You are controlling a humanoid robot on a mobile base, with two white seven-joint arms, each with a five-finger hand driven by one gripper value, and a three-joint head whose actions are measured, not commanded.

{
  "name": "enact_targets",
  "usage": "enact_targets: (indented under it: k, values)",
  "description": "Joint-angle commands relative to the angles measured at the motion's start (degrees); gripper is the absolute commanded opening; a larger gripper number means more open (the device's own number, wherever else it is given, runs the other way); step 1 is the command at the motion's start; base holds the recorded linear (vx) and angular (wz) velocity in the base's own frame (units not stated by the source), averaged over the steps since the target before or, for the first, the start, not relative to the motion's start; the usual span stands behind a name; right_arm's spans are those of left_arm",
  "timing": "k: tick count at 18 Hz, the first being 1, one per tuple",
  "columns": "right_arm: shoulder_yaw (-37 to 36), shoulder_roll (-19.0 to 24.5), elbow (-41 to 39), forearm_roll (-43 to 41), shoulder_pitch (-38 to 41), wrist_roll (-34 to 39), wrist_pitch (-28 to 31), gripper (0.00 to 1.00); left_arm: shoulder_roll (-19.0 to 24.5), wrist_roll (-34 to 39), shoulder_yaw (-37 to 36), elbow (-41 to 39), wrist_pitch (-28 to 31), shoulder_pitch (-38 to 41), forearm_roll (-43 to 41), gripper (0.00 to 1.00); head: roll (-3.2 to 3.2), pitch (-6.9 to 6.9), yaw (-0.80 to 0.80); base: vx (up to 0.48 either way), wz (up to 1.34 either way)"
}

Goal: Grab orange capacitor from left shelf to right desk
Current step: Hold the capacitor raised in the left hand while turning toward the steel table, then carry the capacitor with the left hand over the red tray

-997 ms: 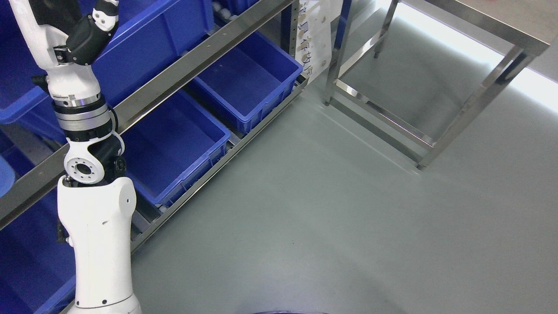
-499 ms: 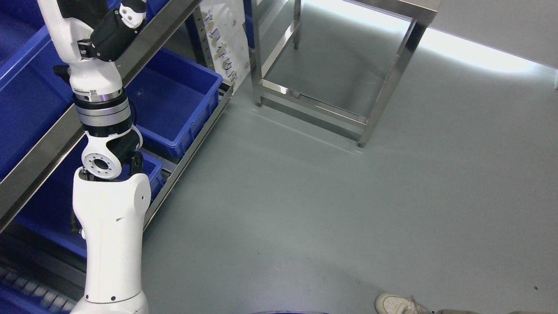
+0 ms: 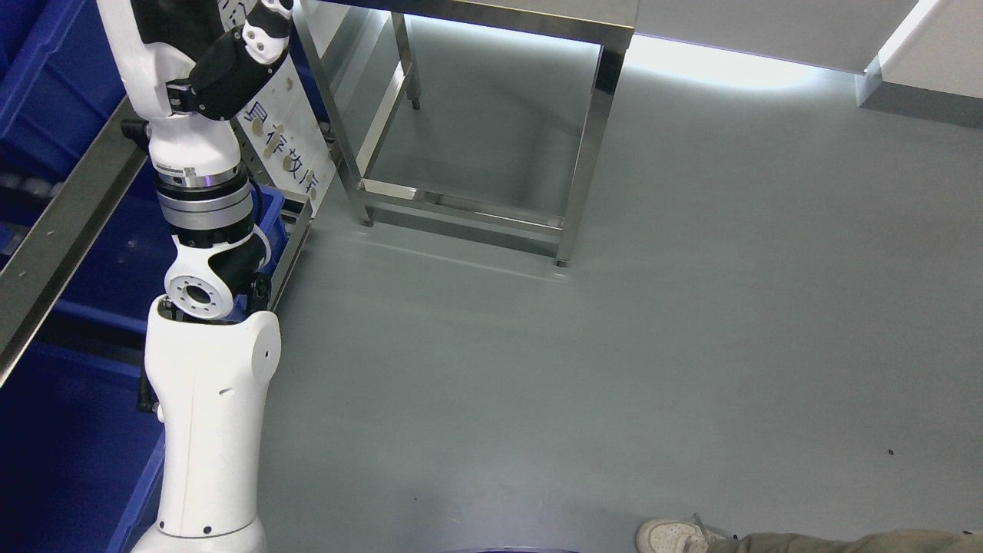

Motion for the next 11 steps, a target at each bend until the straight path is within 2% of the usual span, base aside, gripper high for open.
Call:
enact_targets:
  k: [1, 11]
  values:
    - [-0.7, -1.0, -1.0, 0.26, 1.15, 0.04, 0.05, 1.0, 0.72, 0.1, -2.77, -0.14, -0.01, 0.21, 0.0, 0.02, 0.0, 0.0, 0.0, 0.216, -0.27]
    - [-0.7, -1.0, -1.0, 0.26, 1.15, 0.04, 0.05, 1.0, 0.72, 0.01, -3.64, 0.03, 0.34, 0.12, 0.0, 0.02, 0.0, 0.0, 0.0, 0.254, -0.11]
